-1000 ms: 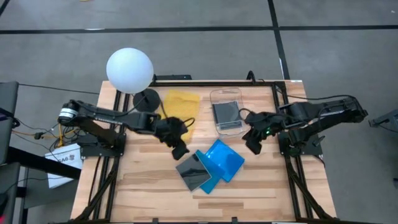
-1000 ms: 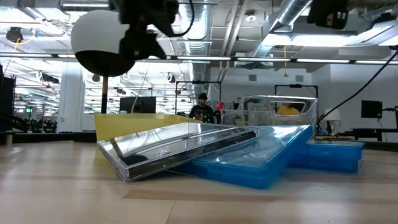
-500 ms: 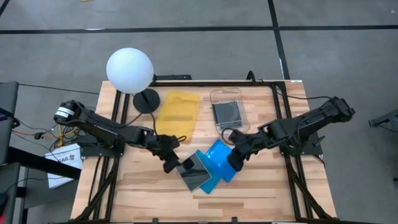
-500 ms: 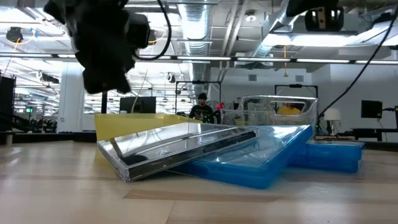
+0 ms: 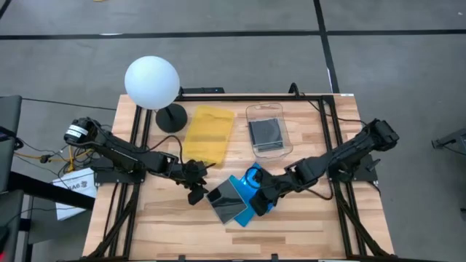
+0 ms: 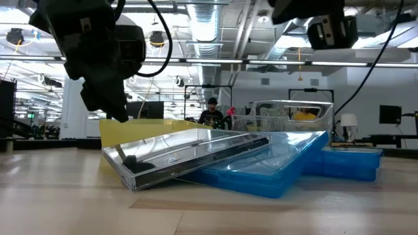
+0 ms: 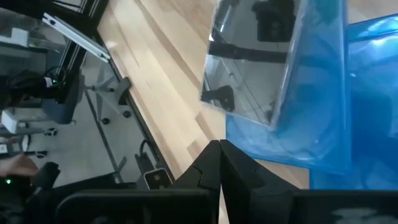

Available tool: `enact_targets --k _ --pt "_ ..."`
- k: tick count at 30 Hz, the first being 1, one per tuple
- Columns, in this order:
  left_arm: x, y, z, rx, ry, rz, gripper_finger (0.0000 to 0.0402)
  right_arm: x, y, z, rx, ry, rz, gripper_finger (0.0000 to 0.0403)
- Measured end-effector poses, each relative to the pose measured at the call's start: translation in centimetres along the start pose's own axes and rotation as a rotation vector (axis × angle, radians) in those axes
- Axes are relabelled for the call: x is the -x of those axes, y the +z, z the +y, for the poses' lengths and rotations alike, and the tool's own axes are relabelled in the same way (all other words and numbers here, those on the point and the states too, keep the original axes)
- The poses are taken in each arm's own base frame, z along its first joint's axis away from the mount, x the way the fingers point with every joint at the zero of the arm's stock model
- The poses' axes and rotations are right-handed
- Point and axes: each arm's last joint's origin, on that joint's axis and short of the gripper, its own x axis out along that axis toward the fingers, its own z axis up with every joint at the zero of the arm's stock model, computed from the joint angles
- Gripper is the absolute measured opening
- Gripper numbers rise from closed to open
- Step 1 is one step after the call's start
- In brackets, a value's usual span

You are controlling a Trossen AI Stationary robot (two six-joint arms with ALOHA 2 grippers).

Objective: Pick & place jewel cases by type
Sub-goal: Put the black CD case into the transparent bin

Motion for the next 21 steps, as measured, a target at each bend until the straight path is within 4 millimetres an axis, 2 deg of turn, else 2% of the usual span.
enact_targets --k 5,8,14,21 --pt "-1.8 -0.9 -0.3 -0.021 0.002 0.040 0.0192 -2.1 -0.2 0.0 0.000 0.006 0.032 0.0000" --pt "-2.6 -1.1 -0.3 -0.015 0.019 0.033 0.0192 -2.9 -0.3 0.6 0.035 0.014 0.052 0.0000" --pt "-3.2 -1.1 -0.2 -0.045 0.029 0.020 0.0192 -4.4 -0.3 2.5 0.133 -0.011 0.084 0.0000" --pt "-3.6 -1.1 -0.2 -0.079 0.019 0.015 0.0192 -6.3 -0.9 3.4 0.243 -0.151 0.173 0.0000"
